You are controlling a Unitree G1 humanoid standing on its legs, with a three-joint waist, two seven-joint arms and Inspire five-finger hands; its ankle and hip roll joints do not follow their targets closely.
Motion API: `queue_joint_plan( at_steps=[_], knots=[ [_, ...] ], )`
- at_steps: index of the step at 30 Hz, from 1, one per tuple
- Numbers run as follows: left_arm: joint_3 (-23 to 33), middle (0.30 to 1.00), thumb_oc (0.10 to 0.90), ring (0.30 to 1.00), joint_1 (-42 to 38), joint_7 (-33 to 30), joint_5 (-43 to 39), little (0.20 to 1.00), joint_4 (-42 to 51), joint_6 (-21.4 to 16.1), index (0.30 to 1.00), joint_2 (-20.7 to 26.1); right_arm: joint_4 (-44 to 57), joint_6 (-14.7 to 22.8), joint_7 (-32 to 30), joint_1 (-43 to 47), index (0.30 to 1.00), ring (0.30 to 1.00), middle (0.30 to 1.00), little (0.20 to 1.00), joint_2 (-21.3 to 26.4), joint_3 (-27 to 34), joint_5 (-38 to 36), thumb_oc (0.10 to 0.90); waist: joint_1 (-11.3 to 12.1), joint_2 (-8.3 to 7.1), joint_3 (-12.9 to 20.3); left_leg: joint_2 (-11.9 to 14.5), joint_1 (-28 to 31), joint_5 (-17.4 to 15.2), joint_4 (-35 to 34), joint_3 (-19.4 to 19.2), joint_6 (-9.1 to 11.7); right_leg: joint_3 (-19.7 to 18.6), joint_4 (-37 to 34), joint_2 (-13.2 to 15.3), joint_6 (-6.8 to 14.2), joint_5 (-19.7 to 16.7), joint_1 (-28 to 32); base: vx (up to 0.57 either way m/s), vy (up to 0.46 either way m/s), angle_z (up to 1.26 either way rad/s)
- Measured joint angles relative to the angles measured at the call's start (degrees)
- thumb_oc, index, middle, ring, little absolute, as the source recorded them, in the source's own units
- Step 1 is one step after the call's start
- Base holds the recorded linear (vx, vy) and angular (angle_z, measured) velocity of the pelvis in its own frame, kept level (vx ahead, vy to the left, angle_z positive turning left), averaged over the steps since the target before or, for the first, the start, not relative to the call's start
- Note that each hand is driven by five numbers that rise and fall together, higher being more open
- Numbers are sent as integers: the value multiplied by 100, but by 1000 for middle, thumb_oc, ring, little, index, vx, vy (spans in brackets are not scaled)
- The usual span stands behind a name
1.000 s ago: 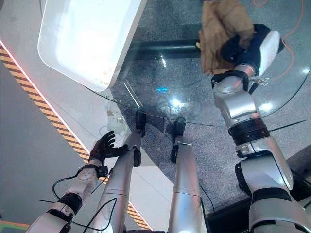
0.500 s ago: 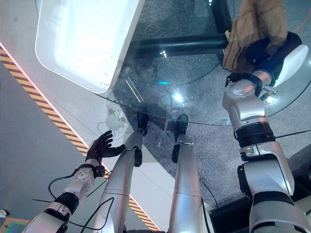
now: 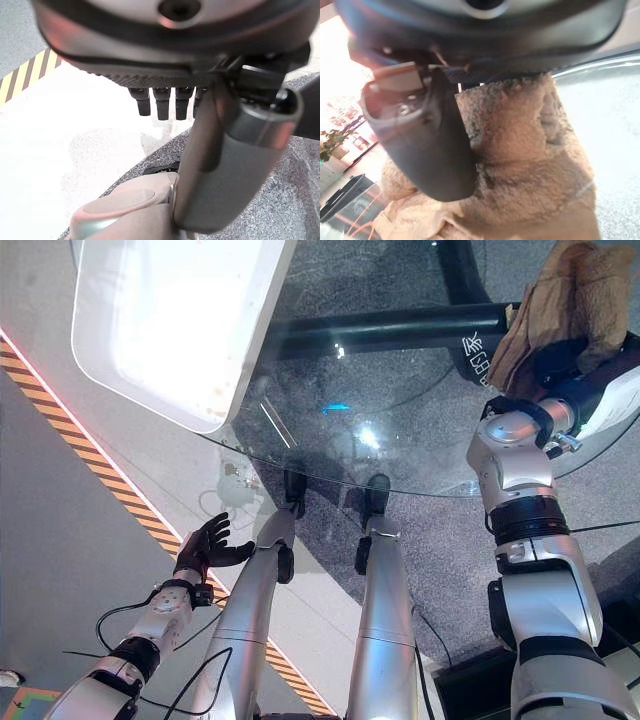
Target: Wipe the table with a cloth and put it in the basket.
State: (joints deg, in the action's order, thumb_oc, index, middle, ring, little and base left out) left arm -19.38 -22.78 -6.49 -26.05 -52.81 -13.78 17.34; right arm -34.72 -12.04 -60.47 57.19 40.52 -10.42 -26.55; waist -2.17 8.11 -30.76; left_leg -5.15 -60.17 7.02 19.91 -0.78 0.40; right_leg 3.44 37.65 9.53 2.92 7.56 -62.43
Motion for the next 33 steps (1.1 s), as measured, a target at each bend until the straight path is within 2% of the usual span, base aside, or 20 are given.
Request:
queue_joint_plan(
  at_steps=[4, 12, 15, 20, 24, 33],
  knots=[
    [119, 900, 800, 900, 75, 0, 13, 900, 3, 6, 900, -8, 505, -356, 524, -16, 300, 300, 300, 200, -19, -200, 305, 100, -113, 0, 0, 10, 18, 0, -8, -13, 0, -22, 14, -15, -1, 1, 0, 0, 0, 0],
    [207, 900, 800, 900, 87, -28, 49, 900, 52, 63, 900, -68, 1582, -723, 1574, -146, 300, 300, 300, 200, -34, -777, 689, 100, -125, 3, 2, 63, 82, 1, -77, -25, 2, -39, 30, -66, -30, -8, 8, 1, 9, -1],
    [209, 900, 800, 900, 96, -38, 72, 900, 54, 59, 900, -104, 1914, -735, 2151, -166, 300, 300, 300, 200, -157, -1058, 909, 100, -115, 3, 2, 81, 86, 0, -77, -23, 2, -37, 31, -86, -45, -3, 12, 0, 0, 0],
    [208, 900, 800, 900, 96, -45, 148, 900, 59, 30, 900, -105, 2240, -715, 2553, -163, 300, 300, 300, 200, -294, -1581, 1122, 100, -101, 4, 2, 86, 77, -1, -76, -12, 2, -23, 28, -91, -55, 4, 12, 0, 0, 0],
    [207, 900, 800, 900, 105, -51, 168, 900, 65, -29, 900, -103, 2257, -617, 2681, -123, 300, 300, 300, 200, -399, -1886, 1274, 100, -98, 10, 7, 88, 48, -2, -51, 17, 2, 27, 29, -79, -60, 5, 22, -2, -4, 1],
    [197, 900, 800, 900, 199, -54, 199, 900, 91, -66, 900, -115, 2088, -580, 2907, -164, 300, 300, 300, 200, -481, -2147, 1296, 100, -104, 14, 15, 99, 105, -34, 22, 136, 0, 136, 41, -98, -84, 42, 170, 10, -23, 4]
  ],
)
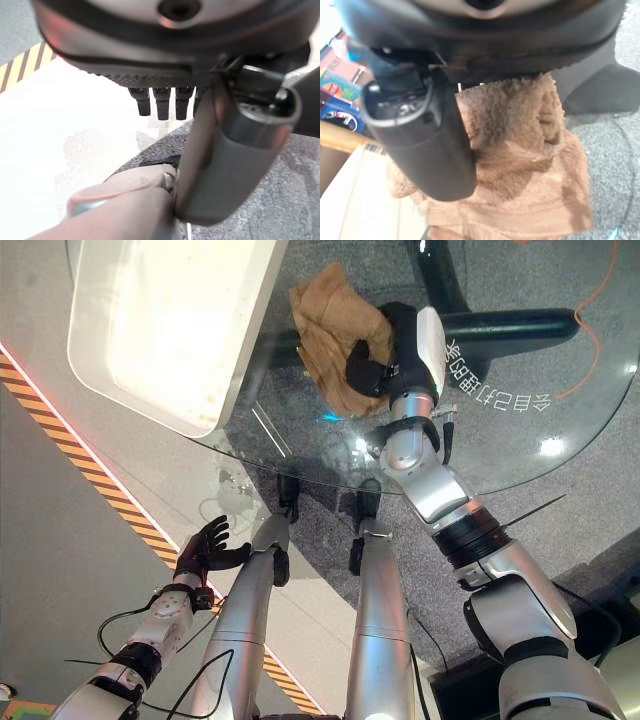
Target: Wipe the table with a cloth and put it in the basket.
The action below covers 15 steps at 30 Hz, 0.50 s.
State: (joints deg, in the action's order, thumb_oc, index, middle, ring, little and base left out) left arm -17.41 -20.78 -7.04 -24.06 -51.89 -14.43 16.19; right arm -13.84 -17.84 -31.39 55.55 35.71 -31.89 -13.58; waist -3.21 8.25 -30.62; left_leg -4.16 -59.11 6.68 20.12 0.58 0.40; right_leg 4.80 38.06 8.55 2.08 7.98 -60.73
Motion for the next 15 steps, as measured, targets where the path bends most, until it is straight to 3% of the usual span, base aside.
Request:
queue_joint_plan(
  at_steps=[7, 15],
  knots=[
    [7, 900, 800, 900, -1, -1, 0, 900, 15, -2, 900, 20, 18, 39, 476, 197, 300, 300, 300, 200, 72, -276, 18, 100, -10, 0, 0, 56, -33, -2, -2, 44, 3, 76, -43, -50, -17, -8, 8, -5, -39, 0],
    [0, 900, 800, 900, -26, 7, 2, 900, 29, -15, 900, 64, 174, 271, 2305, 446, 300, 300, 300, 200, 11, -1137, -590, 100, 35, 0, 1, 102, -97, 6, 7, 179, 25, 234, -13, -73, -76, 27, 10, -4, -43, 6]
  ],
)
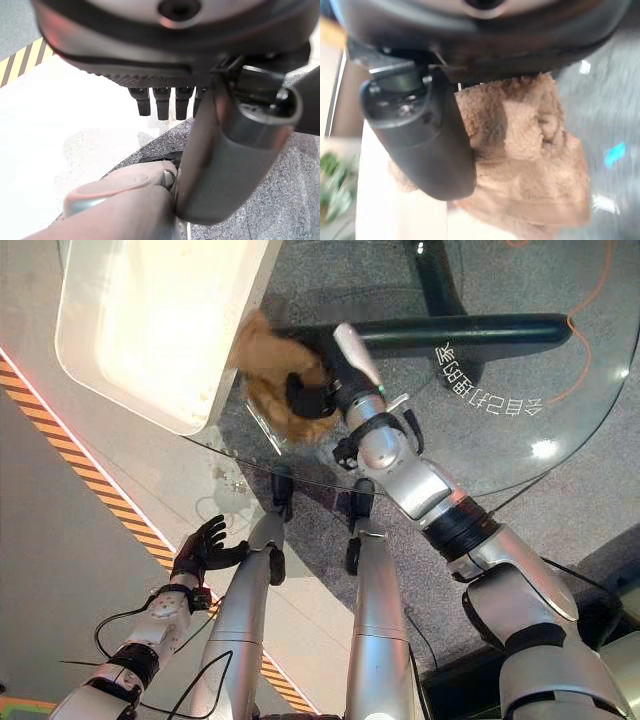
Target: Wipe the table with a cloth and put it in the basket.
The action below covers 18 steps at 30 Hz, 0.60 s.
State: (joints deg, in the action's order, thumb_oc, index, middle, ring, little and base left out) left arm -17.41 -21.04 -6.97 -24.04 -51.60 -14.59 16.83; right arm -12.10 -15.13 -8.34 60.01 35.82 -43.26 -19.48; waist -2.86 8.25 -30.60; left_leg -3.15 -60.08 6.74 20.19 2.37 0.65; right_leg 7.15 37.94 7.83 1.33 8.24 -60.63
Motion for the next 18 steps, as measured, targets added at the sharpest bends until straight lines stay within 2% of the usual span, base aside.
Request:
queue_joint_plan(
  at_steps=[3, 7, 18],
  knots=[
    [-7, 900, 800, 900, -23, 2, 1, 900, -1, -3, 900, 0, 23, 52, 267, -11, 300, 300, 300, 200, -52, -256, -82, 100, 27, 0, 0, -3, -6, 0, -2, 0, 0, 0, 3, 4, 0, 0, 2, -5, -23, 3],
    [-36, 900, 800, 900, -69, 7, 1, 900, -24, 4, 900, 28, -4, 56, 468, 6, 300, 300, 300, 200, 3, -269, -86, 100, 37, 0, 0, -4, -16, 0, -3, 1, 0, 1, 31, 10, 0, 1, 2, -7, -33, 5],
    [-211, 900, 800, 900, -136, 9, 2, 900, -79, 6, 900, 173, -145, 191, 463, -7, 300, 300, 300, 200, 3, -260, -96, 100, -13, -1, 0, 7, -11, 4, 0, 8, 3, 1, 77, 10, -4, 5, 29, -5, -11, 3]
  ],
)
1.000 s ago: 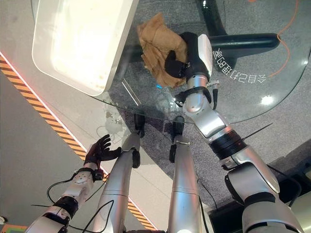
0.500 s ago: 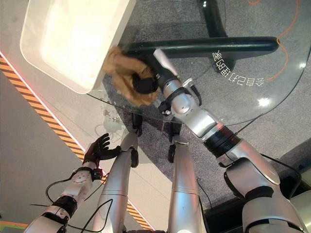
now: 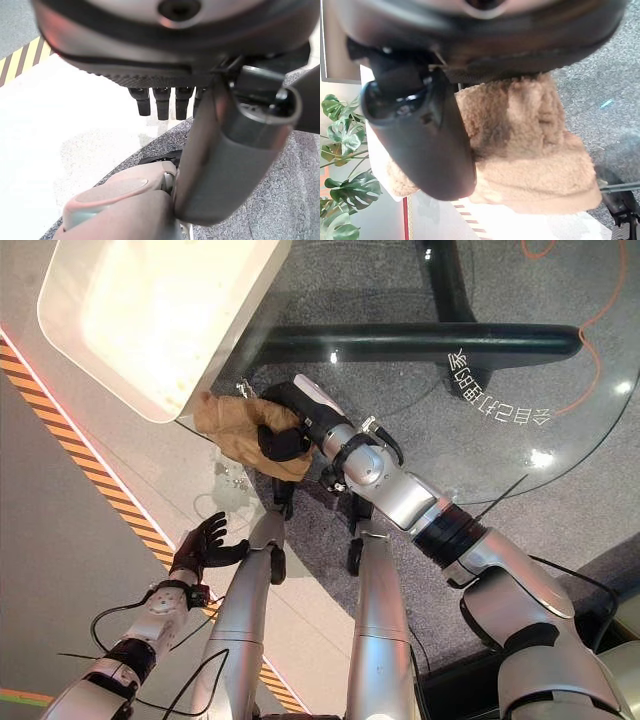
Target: Wipe the table with a cloth and put it in the basket.
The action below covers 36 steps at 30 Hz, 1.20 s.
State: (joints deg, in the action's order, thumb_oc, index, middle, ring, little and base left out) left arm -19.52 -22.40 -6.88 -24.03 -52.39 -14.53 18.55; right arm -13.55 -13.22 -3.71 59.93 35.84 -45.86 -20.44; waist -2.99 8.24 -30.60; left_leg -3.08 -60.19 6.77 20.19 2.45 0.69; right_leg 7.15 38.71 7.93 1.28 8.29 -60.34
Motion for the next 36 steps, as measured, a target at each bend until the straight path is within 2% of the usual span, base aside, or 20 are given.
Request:
queue_joint_plan(
  at_steps=[6, 9, 15, 22, 24, 30, 36],
  knots=[
    [5, 900, 800, 900, 1, 17, -52, 900, -51, -62, 900, 0, -76, 133, -29, -122, 300, 300, 300, 200, -8, 99, -192, 100, -10, 0, 0, -8, 32, 7, -1, 0, 6, 0, 19, 10, 0, 0, 44, -16, -6, 3],
    [57, 900, 800, 900, 10, 153, -391, 900, -48, -86, 900, -4, -114, 175, -16, -304, 300, 300, 300, 200, -11, 152, -415, 100, -8, 0, 0, -9, 131, 7, -11, 6, 6, -14, 17, -1, -2, 4, 156, -29, -26, 4],
    [600, 900, 800, 900, 92, 635, -1480, 900, 304, -239, 900, 7, -70, 298, 295, -1168, 300, 300, 300, 200, 36, 254, -913, 100, -7, -23, -3, -3, 377, 58, -122, 18, 73, -20, 3, -22, -12, 94, 396, -52, -15, 8],
    [725, 900, 800, 900, 286, 1250, -2308, 900, 631, -213, 900, -1, 216, 568, 344, -2157, 300, 300, 300, 200, 44, 533, -1181, 100, -63, -37, -12, 4, 728, 76, -231, 5, 72, -26, -86, -43, -10, 117, 735, -4, -1, 0],
    [760, 900, 800, 900, 393, 1625, -2702, 900, 877, -178, 900, -8, 598, 675, 349, -2639, 300, 300, 300, 200, 31, 1007, -1207, 100, -58, -46, -18, 8, 798, 82, -249, -4, 67, -31, -94, -45, -9, 118, 802, -16, -7, -1],
    [788, 900, 800, 900, 885, 2547, -3133, 900, 1430, -155, 900, -12, 1242, 1163, 360, -3221, 300, 300, 300, 200, -93, 1800, -1224, 100, -200, -85, -31, 7, 1133, 101, -438, -33, 61, -45, -256, -46, -5, 110, 1102, -1, 5, -1],
    [792, 900, 800, 900, 1440, 3195, -3435, 900, 1714, 109, 900, -4, 1812, 1722, 488, -3844, 300, 300, 300, 200, -392, 2641, -1396, 100, -280, -88, -32, 31, 1350, 105, -522, -135, 54, -128, -427, -49, 25, 85, 1293, 5, 60, -7]
  ],
)
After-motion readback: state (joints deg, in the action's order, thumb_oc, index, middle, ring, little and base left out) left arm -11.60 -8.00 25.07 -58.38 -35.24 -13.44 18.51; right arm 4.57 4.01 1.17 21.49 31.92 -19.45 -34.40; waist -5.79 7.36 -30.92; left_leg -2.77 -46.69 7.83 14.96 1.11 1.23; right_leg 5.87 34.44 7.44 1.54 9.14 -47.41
